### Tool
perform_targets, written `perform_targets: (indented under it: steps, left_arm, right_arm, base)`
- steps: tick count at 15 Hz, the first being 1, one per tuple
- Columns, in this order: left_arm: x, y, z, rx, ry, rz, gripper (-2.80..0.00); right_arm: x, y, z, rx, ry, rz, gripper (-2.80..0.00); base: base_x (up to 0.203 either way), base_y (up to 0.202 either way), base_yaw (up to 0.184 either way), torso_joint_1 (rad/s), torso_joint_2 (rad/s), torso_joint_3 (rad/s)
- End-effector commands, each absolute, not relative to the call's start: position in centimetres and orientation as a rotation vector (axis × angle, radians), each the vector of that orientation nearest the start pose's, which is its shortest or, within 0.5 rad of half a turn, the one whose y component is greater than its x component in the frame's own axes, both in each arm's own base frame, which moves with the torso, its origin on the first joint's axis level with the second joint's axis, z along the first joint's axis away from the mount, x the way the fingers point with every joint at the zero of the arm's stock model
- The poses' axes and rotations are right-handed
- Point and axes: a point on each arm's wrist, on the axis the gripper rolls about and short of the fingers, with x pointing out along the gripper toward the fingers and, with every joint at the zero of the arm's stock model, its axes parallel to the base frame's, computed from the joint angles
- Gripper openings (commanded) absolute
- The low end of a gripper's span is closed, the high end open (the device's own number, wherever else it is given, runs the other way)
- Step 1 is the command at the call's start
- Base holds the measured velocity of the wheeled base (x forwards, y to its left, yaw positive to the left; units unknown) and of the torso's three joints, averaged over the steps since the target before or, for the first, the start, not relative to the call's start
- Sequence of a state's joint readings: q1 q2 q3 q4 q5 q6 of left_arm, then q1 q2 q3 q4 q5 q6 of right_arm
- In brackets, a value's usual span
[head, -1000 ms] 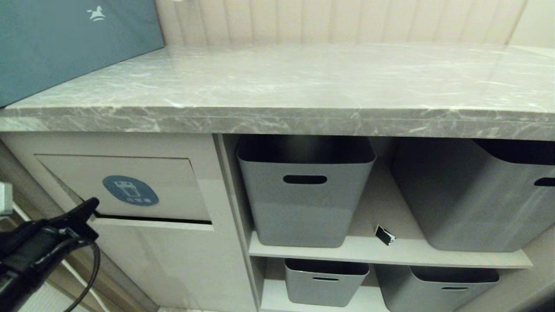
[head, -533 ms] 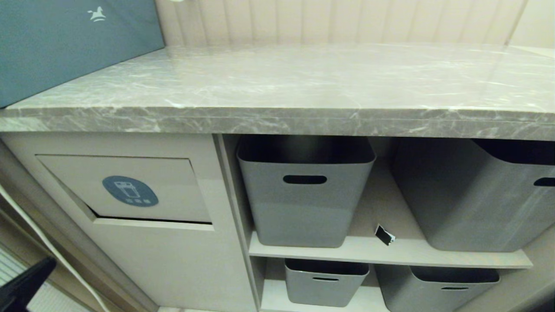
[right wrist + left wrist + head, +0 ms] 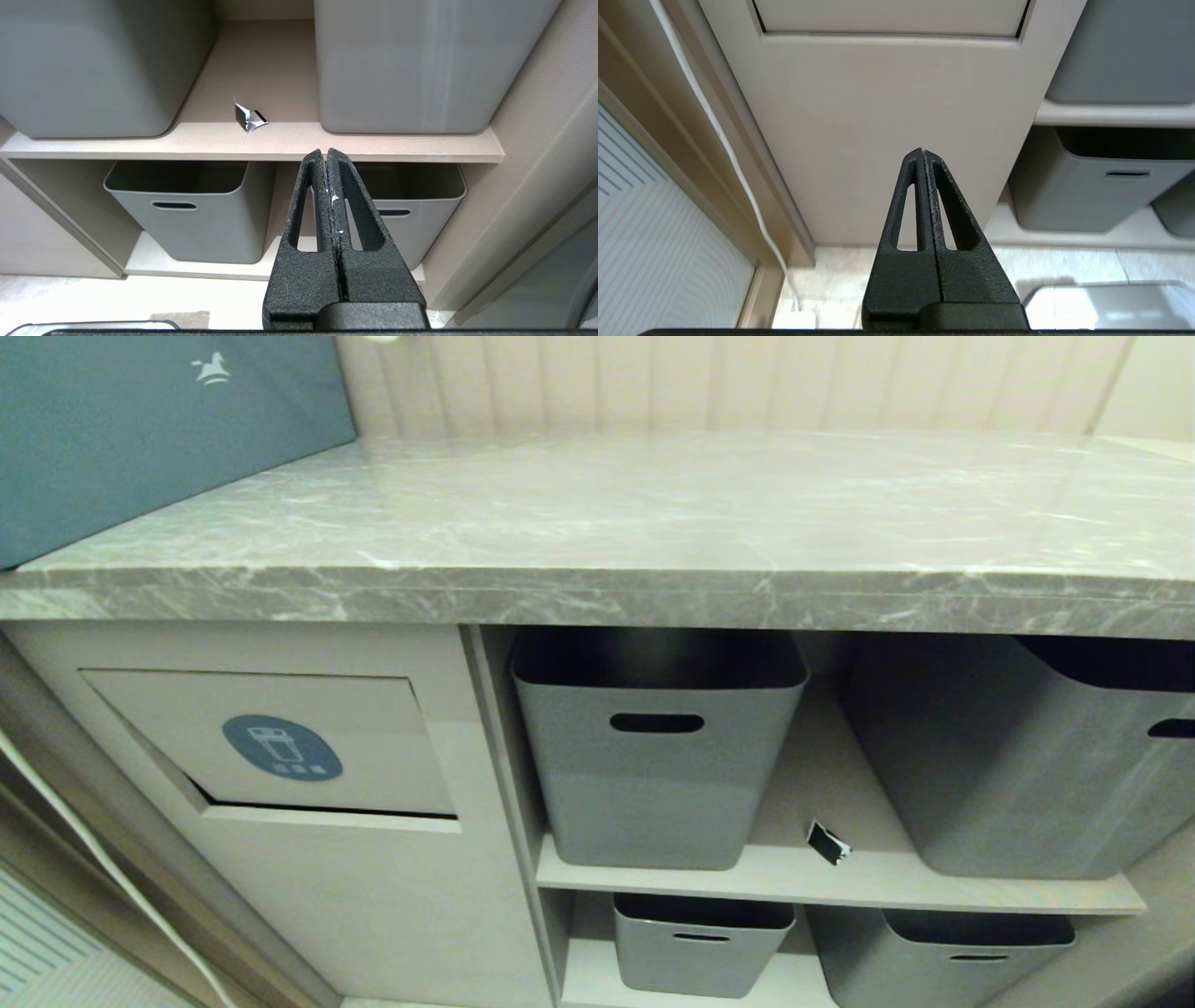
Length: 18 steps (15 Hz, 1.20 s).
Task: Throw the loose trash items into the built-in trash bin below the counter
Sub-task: Pick up the garbage
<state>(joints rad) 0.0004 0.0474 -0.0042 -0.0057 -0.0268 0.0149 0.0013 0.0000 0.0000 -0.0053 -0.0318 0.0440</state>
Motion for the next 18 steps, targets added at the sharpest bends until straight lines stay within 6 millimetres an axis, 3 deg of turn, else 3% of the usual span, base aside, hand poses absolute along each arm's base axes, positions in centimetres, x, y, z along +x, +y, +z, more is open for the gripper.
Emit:
perform_targets:
  steps: [1,18]
  left_arm:
    - [-2.25,-0.05,7.53,0.012,0.0,-0.027,-2.8]
    - [-2.26,-0.06,7.55,0.012,-0.001,-0.03,-2.8]
  right_arm:
    - [-2.27,-0.08,7.57,0.044,-0.005,-0.031,-2.8]
    - [-2.27,-0.07,7.57,0.04,-0.005,-0.028,-2.8]
  base:
    - [0.0,0.0,0.0,0.0,0.0,0.0]
    - [0.0,0.0,0.0,0.0,0.0,0.0]
